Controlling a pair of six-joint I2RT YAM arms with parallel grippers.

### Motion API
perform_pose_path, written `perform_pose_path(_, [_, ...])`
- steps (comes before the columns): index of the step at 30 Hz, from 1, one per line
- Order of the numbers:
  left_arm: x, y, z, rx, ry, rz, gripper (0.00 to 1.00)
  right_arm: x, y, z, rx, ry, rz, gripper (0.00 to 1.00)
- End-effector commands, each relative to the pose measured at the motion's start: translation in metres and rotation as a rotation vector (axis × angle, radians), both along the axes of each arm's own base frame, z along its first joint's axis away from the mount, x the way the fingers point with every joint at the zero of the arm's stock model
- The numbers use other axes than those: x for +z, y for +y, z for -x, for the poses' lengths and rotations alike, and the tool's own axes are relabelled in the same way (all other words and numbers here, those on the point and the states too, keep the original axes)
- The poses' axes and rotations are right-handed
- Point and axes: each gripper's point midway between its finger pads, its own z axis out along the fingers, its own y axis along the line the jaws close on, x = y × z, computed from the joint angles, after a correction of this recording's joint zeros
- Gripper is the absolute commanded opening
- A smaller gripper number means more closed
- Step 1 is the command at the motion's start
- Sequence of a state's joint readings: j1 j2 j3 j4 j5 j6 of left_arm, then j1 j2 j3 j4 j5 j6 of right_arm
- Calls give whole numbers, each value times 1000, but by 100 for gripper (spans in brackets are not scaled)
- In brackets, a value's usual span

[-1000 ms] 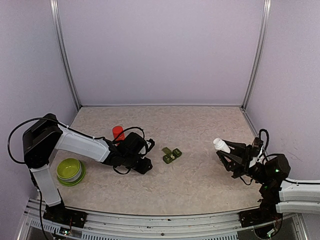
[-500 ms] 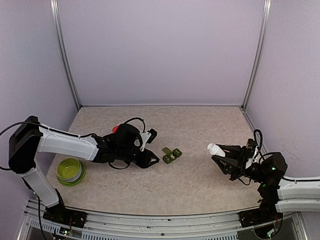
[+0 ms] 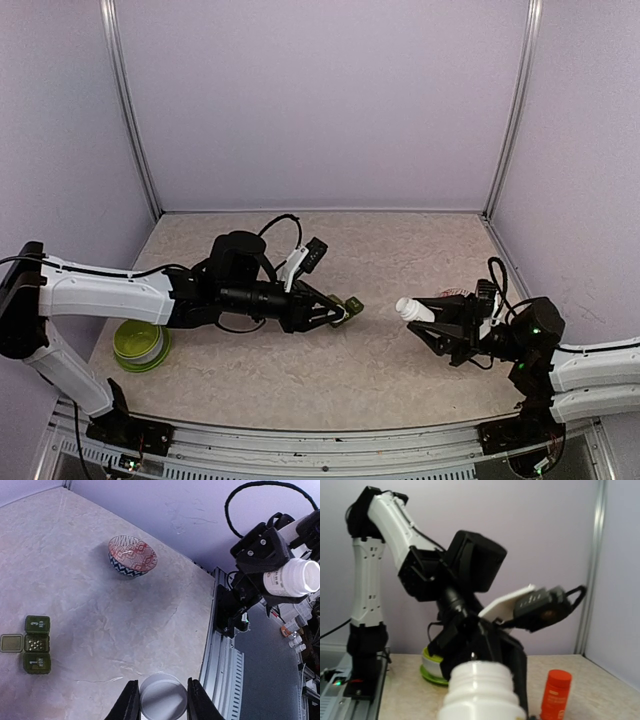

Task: Sort the pills into containers
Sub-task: Place the lid of the pill bottle at the center of the board.

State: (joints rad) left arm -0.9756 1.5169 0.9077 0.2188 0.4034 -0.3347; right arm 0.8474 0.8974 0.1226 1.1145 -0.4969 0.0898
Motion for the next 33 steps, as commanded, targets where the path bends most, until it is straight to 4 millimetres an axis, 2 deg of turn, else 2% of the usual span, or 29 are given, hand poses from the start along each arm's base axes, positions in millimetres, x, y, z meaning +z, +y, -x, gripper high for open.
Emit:
perform_pose_path(1, [45, -13, 19, -77, -40, 118, 26, 12, 8, 5, 14, -36, -14, 0])
perform_pose_path(17, [94, -23, 55, -201, -47, 303, 27, 10, 23, 11, 31, -41, -8, 0])
perform_pose_path(24, [104, -27, 66, -241, -40, 342, 27, 7, 32, 13, 49, -37, 4, 0])
perform_pose_path(33, [106, -36, 78, -282, -24, 361, 27, 8, 35, 13, 53, -39, 2, 0])
